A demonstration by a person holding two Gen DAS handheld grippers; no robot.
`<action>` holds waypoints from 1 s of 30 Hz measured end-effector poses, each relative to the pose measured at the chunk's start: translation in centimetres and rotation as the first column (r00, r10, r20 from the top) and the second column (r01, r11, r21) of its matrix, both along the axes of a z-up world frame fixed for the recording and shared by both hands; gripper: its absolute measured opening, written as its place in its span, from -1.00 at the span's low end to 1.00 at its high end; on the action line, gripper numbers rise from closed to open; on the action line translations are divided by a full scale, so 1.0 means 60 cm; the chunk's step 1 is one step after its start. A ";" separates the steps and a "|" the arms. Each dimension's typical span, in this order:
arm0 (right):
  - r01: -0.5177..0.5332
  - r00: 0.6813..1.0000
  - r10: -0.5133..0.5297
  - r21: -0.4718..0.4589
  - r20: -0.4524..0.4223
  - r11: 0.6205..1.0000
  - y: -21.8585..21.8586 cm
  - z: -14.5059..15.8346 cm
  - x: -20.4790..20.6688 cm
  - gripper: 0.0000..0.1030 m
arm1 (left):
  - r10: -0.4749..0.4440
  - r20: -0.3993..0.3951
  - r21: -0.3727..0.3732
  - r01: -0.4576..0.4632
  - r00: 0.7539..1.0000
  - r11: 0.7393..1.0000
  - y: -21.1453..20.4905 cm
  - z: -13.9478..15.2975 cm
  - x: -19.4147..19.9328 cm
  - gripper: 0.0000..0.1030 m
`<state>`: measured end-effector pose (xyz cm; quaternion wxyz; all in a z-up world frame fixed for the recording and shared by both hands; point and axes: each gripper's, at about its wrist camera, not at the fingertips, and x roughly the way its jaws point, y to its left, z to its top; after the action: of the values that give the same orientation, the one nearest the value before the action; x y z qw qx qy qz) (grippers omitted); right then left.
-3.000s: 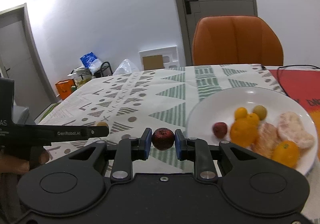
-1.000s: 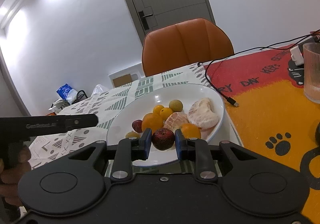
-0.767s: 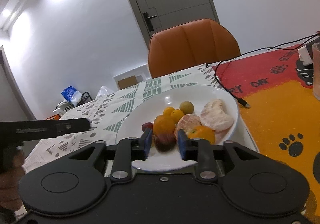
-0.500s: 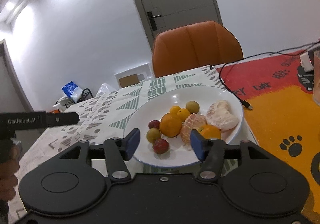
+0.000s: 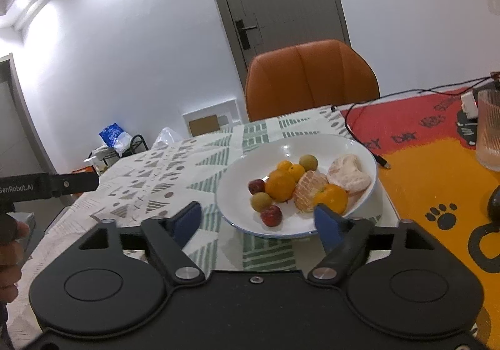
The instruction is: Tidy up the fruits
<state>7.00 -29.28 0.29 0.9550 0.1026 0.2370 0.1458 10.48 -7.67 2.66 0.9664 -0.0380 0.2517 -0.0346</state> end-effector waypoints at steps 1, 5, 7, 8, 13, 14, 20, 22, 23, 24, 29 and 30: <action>0.001 1.000 -0.001 0.001 0.007 1.000 0.002 0.004 -0.005 0.78 | 0.004 -0.001 0.003 -0.004 1.000 1.000 0.004 0.002 -0.005 0.82; -0.015 1.000 0.015 0.005 0.021 1.000 0.012 0.016 -0.021 0.89 | 0.013 -0.004 0.007 -0.013 1.000 1.000 0.017 0.009 -0.023 0.86; -0.023 0.999 0.023 0.002 0.024 1.000 0.017 0.022 -0.027 0.95 | 0.021 -0.014 0.009 -0.020 1.000 1.000 0.025 0.009 -0.030 0.88; -0.029 0.999 0.029 0.001 0.028 1.000 0.019 0.025 -0.030 1.00 | 0.025 -0.020 0.013 -0.025 0.999 1.000 0.030 0.009 -0.034 0.88; -0.054 0.998 0.054 0.033 0.016 0.998 0.027 0.034 -0.037 1.00 | 0.068 -0.023 0.016 -0.067 0.997 0.998 0.053 0.015 -0.052 0.89; -0.055 0.998 0.055 0.041 0.010 0.998 0.029 0.034 -0.037 1.00 | 0.073 -0.019 0.017 -0.072 0.997 0.997 0.058 0.017 -0.057 0.89; -0.070 0.997 0.071 0.034 -0.013 0.997 0.047 0.035 -0.045 1.00 | 0.098 -0.016 0.040 -0.097 0.995 0.994 0.075 0.022 -0.078 0.89; -0.079 0.997 0.079 0.038 -0.013 0.996 0.051 0.035 -0.048 1.00 | 0.104 -0.018 0.047 -0.103 0.994 0.994 0.081 0.023 -0.084 0.89; -0.081 0.997 0.081 0.039 -0.013 0.996 0.053 0.036 -0.050 1.00 | 0.107 -0.017 0.050 -0.106 0.994 0.993 0.083 0.023 -0.088 0.89; -0.082 0.996 0.083 0.039 -0.013 0.996 0.055 0.036 -0.053 1.00 | 0.111 -0.018 0.052 -0.110 0.994 0.993 0.087 0.023 -0.092 0.89; -0.087 0.996 0.087 0.023 0.002 0.996 0.069 0.047 -0.071 1.00 | 0.126 -0.025 0.058 -0.124 0.992 0.991 0.101 0.024 -0.109 0.89; -0.094 0.996 0.094 0.025 0.006 0.995 0.072 0.050 -0.075 1.00 | 0.134 -0.024 0.057 -0.133 0.991 0.990 0.105 0.024 -0.114 0.89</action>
<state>2.52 -24.96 3.27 0.9463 0.1030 0.2374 0.1939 3.64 -1.39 4.13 0.9637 -0.0283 0.2630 0.0377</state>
